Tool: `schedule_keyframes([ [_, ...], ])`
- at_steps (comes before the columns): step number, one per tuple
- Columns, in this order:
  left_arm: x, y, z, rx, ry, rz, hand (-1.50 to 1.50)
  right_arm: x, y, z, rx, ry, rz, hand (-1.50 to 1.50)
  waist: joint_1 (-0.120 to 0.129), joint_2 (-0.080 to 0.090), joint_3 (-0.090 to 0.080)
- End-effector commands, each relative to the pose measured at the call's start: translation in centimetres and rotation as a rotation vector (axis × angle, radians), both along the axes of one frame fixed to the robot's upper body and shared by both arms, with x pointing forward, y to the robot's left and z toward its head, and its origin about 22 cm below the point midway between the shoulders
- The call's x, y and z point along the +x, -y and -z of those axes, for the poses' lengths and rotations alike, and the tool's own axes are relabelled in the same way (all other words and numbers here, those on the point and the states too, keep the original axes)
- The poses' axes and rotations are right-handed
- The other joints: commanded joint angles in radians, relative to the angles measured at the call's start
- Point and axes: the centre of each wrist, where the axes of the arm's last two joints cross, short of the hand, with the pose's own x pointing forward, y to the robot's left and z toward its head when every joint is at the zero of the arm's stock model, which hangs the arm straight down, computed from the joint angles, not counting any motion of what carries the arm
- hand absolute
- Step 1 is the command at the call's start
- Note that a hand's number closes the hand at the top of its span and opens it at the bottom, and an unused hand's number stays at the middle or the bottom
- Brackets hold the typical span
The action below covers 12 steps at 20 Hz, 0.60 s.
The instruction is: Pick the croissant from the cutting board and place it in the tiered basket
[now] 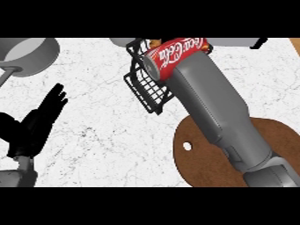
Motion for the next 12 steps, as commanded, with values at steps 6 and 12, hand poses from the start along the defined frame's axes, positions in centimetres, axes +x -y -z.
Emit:
schedule_keyframes([
  [6, 1.1, -1.2, -1.2, 0.014, -0.001, -0.028, 0.00, 0.2, 1.6, -1.5, 0.361, 0.169, 0.047, -1.50, -0.015, 0.013, 0.005],
  [12, 0.5, -2.5, -0.7, 0.004, -0.004, -0.025, 0.00, -0.9, 3.1, -2.3, 0.548, 0.357, 0.069, -1.50, -0.027, 0.007, 0.004],
])
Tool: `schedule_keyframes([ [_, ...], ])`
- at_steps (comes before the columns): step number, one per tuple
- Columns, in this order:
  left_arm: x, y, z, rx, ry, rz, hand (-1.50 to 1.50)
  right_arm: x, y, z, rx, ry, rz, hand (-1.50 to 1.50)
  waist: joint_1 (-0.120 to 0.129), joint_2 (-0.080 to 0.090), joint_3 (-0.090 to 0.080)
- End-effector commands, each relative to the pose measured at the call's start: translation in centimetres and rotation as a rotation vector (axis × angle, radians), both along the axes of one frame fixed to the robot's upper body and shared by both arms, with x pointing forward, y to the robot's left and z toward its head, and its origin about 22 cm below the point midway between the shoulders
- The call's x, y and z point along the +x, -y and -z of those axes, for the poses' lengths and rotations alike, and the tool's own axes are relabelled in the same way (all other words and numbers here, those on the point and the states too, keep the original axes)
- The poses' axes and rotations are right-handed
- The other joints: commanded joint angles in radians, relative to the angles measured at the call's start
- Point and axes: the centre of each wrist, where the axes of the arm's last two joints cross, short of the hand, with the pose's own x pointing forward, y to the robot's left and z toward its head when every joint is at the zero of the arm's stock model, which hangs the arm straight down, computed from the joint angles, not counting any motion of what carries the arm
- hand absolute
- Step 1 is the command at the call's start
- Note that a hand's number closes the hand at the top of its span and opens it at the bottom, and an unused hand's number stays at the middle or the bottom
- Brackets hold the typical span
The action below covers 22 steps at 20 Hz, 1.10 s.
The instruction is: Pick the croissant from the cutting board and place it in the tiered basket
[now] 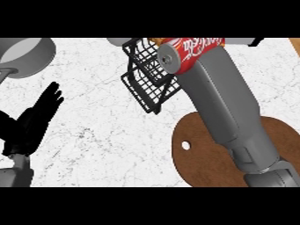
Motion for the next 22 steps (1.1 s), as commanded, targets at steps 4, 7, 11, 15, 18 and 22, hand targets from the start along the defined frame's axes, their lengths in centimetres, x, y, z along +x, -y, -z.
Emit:
schedule_keyframes([
  [4, -0.2, -0.2, 0.7, 0.007, -0.010, -0.007, 0.00, -1.1, 4.4, -1.6, 0.190, 0.186, 0.128, -1.50, -0.027, -0.003, 0.001],
  [7, -1.8, -1.0, 2.3, 0.002, -0.021, -0.044, 0.00, -3.4, 6.6, -2.0, 0.195, 0.239, 0.185, -1.50, -0.043, -0.012, 0.000],
  [11, -0.7, -0.8, 0.5, -0.006, -0.016, -0.039, 0.00, -7.3, 8.9, -2.9, 0.201, 0.248, 0.262, -1.50, -0.054, -0.014, 0.000],
  [15, -1.7, -2.1, 0.5, 0.010, -0.019, -0.051, 0.00, -12.8, 13.1, -1.8, 0.179, 0.263, 0.256, -1.50, -0.063, -0.016, 0.001],
  [18, -1.3, -0.6, 1.6, 0.010, -0.005, -0.045, 0.00, -16.2, 15.1, -2.0, 0.176, 0.264, 0.291, -1.50, -0.048, -0.008, 0.001],
  [22, -2.1, -1.8, -0.3, -0.001, -0.006, -0.042, 0.00, -21.2, 18.1, -1.9, 0.148, 0.250, 0.292, -1.50, -0.043, -0.009, 0.001],
])
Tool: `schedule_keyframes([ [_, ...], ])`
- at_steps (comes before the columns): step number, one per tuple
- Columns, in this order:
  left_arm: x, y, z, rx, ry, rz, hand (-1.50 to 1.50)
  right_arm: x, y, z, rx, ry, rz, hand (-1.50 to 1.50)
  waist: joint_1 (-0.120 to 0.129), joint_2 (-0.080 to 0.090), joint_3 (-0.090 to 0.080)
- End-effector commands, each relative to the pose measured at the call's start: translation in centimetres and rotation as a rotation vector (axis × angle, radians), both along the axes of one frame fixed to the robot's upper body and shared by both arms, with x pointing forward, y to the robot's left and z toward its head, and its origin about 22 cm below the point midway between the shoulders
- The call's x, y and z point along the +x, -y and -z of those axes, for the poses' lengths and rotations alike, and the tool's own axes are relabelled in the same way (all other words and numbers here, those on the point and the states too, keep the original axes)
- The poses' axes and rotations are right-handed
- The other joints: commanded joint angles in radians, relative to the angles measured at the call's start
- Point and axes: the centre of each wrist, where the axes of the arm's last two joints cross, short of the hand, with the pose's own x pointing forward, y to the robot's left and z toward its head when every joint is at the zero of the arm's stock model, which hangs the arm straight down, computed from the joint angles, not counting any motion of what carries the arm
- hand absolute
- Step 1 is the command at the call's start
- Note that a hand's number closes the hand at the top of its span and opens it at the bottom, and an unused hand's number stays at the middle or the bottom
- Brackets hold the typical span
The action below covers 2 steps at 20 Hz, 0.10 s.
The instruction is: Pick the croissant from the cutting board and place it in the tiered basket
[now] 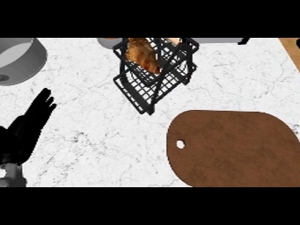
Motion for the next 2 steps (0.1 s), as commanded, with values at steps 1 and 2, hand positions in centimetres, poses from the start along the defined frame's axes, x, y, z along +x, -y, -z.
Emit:
schedule_keyframes([
  [1, 0.6, 0.1, -0.2, 0.000, -0.006, 0.004, 0.00, -5.4, 2.0, -1.1, -0.014, -0.077, -0.013, -1.50, 0.011, 0.006, 0.000],
  [2, 0.3, 0.3, 0.0, 0.001, 0.006, 0.013, 0.00, -7.1, 2.9, -1.0, -0.043, -0.083, -0.007, -1.50, 0.001, 0.003, 0.000],
])
